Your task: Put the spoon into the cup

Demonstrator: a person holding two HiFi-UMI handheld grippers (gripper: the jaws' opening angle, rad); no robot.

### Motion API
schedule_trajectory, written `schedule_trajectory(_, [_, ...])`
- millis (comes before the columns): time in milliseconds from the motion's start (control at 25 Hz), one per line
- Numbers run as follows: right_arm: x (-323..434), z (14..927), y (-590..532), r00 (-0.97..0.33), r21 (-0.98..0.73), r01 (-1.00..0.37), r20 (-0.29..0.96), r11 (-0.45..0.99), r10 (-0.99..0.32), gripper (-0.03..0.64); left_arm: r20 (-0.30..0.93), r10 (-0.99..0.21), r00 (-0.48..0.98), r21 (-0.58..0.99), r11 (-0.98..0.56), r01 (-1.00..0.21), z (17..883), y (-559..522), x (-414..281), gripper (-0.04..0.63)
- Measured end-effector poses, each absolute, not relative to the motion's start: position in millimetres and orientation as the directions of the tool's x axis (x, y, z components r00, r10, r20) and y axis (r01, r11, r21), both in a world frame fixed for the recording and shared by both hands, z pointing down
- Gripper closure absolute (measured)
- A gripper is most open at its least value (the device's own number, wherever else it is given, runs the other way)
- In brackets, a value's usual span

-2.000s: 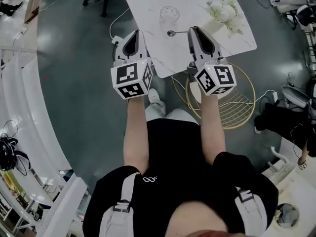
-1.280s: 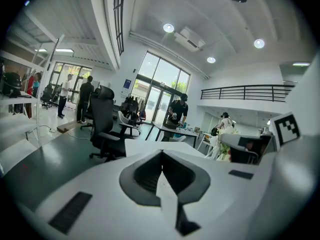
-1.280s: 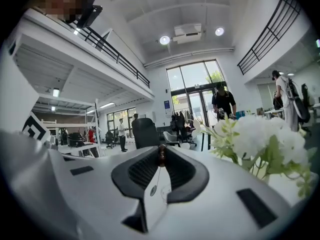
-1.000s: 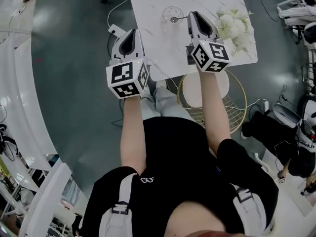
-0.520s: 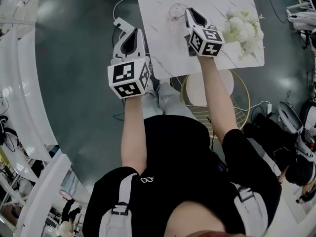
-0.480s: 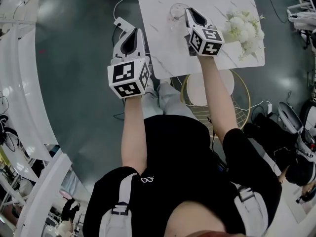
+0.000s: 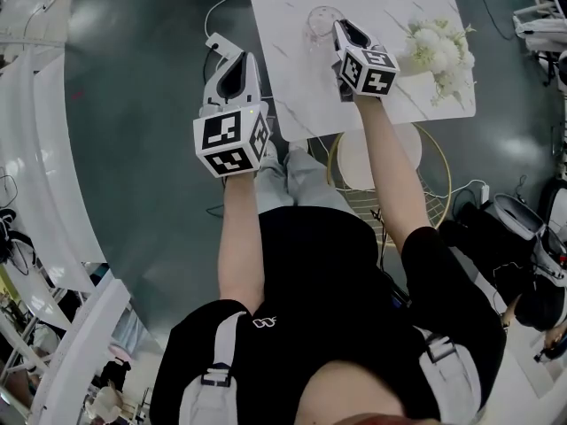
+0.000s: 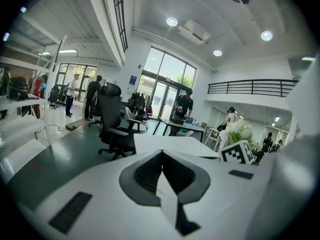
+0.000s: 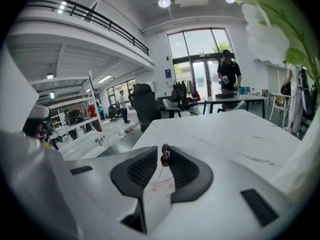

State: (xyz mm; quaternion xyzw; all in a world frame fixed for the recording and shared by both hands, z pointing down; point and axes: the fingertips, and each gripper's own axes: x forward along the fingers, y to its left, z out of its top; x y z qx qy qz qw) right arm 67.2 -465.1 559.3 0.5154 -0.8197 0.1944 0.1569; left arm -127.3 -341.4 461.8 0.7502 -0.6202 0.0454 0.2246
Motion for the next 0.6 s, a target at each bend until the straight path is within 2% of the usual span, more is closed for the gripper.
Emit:
schedule_trajectory(120, [73.6,560.0,-463.4,-0.402,-0.170,-0.915,0.478,0.367,-0.781,0.474,0.343,-0.909,0.236,0.288,-0.138,-0.948,460.8,-339.1,-126.6,0.580])
schedule_trajectory(160, [75.2,556.8,-462.0,-0.396,-0.171,-0.917,0.476,0.359,-0.785,0.463,0.341,-0.909,0.240,0.289,-0.142,-0.947,459.7,-337.9,-126.8,0.580])
schedule_trajectory(280, [76.5,541.2,-458.7,-0.378,-0.145,-0.925,0.456,0.352,-0.806,0.453,0.330,-0.912,0.243,0.288,-0.147,-0.946,455.2,-334.7,-131.0,0.580])
schedule_trajectory(400, [73.3,514.8,-447.7,-0.371,-0.033,-0.918,0.418,0.394,-0.829,0.454,0.306,-0.921,0.239,0.284,-0.151,-0.947,447.9,-334.7,-134.9,0.580])
schedule_trajectory(480, [61.5,493.9,-437.1,-0.388,0.061,-0.895,0.383,0.442,-0.838,0.456,0.282,-0.930,0.237,0.276,-0.158,-0.948,437.3,-337.6,-138.0,0.580])
schedule_trajectory(600, [38.9,461.4,-422.5,-0.430,0.092,-0.874,0.313,0.478,-0.847,0.472,0.236,-0.940,0.249,0.253,-0.188,-0.949,413.4,-339.5,-139.6,0.580])
